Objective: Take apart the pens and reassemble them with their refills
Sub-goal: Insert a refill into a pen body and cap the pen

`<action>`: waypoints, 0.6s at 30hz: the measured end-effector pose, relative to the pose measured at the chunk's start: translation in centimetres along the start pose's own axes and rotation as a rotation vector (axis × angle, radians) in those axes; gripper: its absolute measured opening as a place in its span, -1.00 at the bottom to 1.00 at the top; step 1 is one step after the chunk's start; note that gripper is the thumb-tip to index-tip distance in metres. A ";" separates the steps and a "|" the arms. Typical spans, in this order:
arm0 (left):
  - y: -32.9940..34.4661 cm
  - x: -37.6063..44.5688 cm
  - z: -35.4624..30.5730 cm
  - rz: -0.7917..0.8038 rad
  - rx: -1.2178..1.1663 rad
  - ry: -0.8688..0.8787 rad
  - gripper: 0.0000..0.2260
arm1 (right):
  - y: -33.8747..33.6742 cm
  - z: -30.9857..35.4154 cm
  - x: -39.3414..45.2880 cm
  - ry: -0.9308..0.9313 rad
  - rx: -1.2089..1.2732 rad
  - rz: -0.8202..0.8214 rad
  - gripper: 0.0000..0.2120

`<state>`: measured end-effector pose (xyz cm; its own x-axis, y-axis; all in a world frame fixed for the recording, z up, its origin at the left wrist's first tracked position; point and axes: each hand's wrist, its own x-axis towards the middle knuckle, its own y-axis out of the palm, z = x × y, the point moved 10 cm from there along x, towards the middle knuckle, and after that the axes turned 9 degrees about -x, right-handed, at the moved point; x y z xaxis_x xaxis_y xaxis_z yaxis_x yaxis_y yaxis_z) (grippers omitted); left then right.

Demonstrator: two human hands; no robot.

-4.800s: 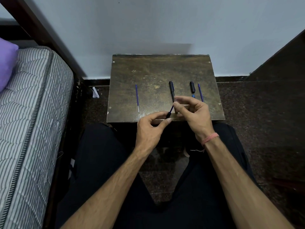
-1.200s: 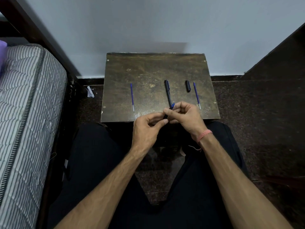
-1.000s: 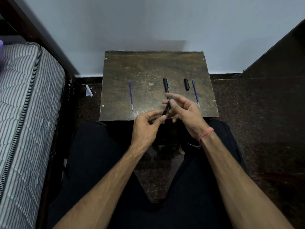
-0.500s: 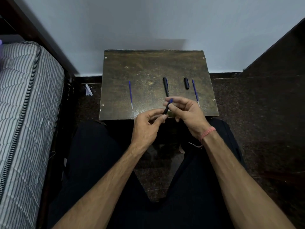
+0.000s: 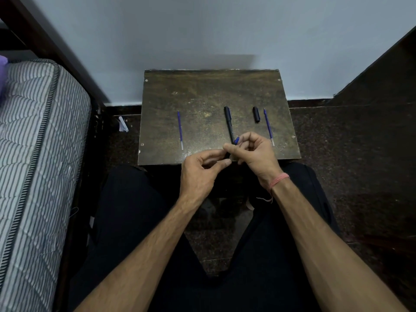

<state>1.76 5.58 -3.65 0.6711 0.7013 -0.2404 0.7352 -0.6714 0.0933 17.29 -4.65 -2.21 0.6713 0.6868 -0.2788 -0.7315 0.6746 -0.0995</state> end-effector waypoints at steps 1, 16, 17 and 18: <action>0.0 0.0 0.0 -0.005 -0.020 -0.004 -0.73 | 0.4 -0.2 0.0 0.008 0.007 0.020 -0.75; 1.2 0.4 0.9 0.112 -0.013 -0.064 -0.88 | 1.2 0.2 -0.3 0.006 0.119 0.162 -0.82; 0.9 0.4 0.8 0.083 -0.005 -0.057 -0.84 | 1.1 0.2 -0.3 0.007 0.113 0.144 -0.83; 0.5 0.5 0.7 0.052 0.005 -0.047 -0.80 | 0.9 0.3 -0.3 0.010 0.114 0.120 -0.81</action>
<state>2.37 5.40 -4.38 0.7032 0.6531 -0.2809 0.6986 -0.7081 0.1026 16.40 -4.17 -1.94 0.5782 0.7618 -0.2921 -0.7876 0.6146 0.0437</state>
